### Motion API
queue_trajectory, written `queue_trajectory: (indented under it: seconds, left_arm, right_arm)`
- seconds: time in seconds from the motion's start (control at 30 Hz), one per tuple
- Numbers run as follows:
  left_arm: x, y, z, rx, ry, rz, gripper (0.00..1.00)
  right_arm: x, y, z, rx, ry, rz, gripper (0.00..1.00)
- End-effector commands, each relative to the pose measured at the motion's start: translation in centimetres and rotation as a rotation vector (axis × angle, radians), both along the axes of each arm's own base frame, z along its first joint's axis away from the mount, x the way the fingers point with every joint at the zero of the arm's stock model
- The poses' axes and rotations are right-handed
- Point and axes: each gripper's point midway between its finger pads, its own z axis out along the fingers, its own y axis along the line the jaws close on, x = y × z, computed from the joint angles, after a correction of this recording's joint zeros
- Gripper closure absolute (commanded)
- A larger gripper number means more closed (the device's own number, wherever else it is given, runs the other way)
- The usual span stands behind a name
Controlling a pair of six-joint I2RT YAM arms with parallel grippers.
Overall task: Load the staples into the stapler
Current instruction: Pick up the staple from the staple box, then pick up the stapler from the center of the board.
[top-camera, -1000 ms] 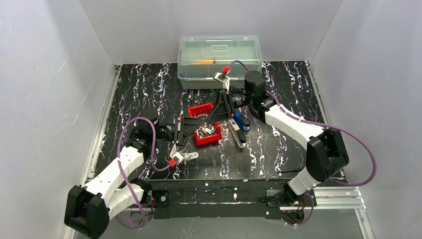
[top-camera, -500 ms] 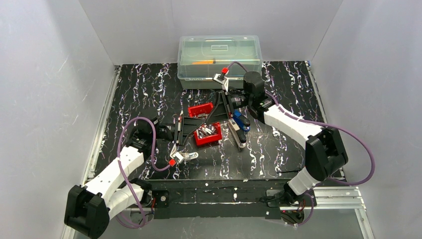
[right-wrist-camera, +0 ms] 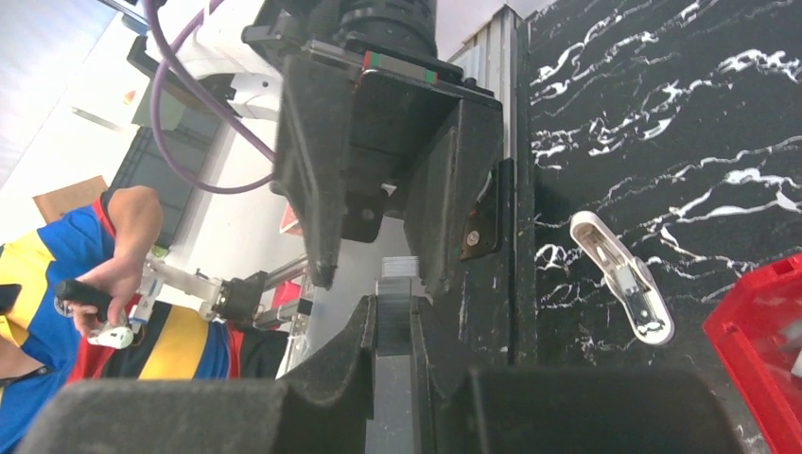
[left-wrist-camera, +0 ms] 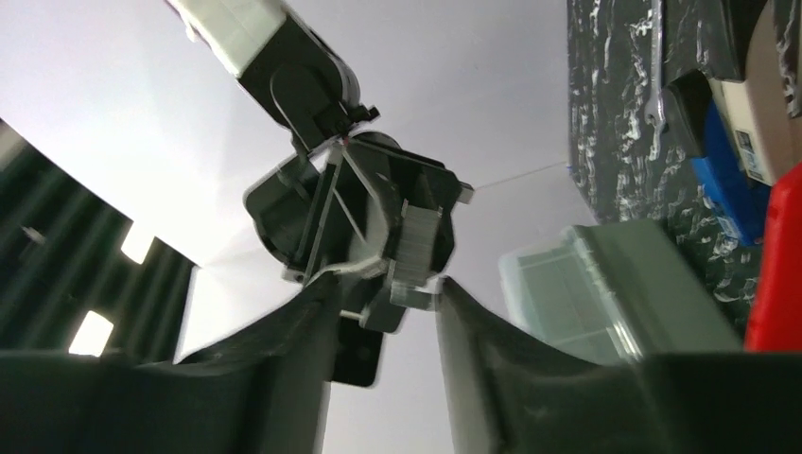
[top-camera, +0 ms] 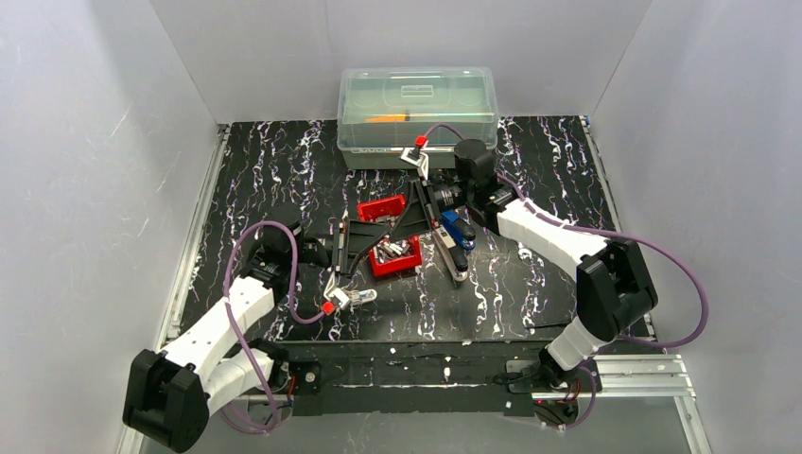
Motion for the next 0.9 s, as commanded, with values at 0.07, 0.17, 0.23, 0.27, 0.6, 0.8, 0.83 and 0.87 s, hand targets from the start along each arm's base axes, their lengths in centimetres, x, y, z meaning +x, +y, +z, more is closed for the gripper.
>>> queue_trajectory:
  seconds: [0.07,0.17,0.23,0.27,0.6,0.8,0.83,0.87]
  left_arm:
    - [-0.5,0.4,1.5,-0.015,-0.228,0.018,0.04]
    - [0.0,0.9,1.2,-0.010,-0.161,0.078,0.02]
    - [0.2,1.4,1.1,-0.012,-0.095,0.121,0.02]
    - [0.3,1.6,0.9,-0.015,-0.053,0.141,0.02]
    - [3.4,6.1,-1.5,-0.160,0.690,0.541,0.02]
    - [1.7,9.9,-6.7,-0.088,1.518,0.939,0.02]
    - [0.9,10.0,-7.3,-0.064,1.585,0.929,0.02]
    - [0.2,10.1,-7.7,-0.055,1.639,0.916,0.02]
  right_arm:
    - [1.3,-0.1,1.3,0.001,-0.103,-0.067,0.87]
    - [1.7,-0.4,1.6,-0.007,-0.121,-0.101,0.87]
    - [2.0,-0.5,1.5,-0.020,-0.139,-0.122,0.87]
    - [2.1,-0.6,1.6,-0.030,-0.147,-0.130,0.87]
    - [3.3,-0.9,0.5,-0.120,-0.188,-0.207,0.87]
    - [4.2,-1.5,-1.1,-0.198,-0.238,-0.257,0.87]
    - [4.3,-1.6,-1.3,-0.204,-0.249,-0.265,0.87]
    - [4.4,-1.7,-1.6,-0.214,-0.257,-0.274,0.87]
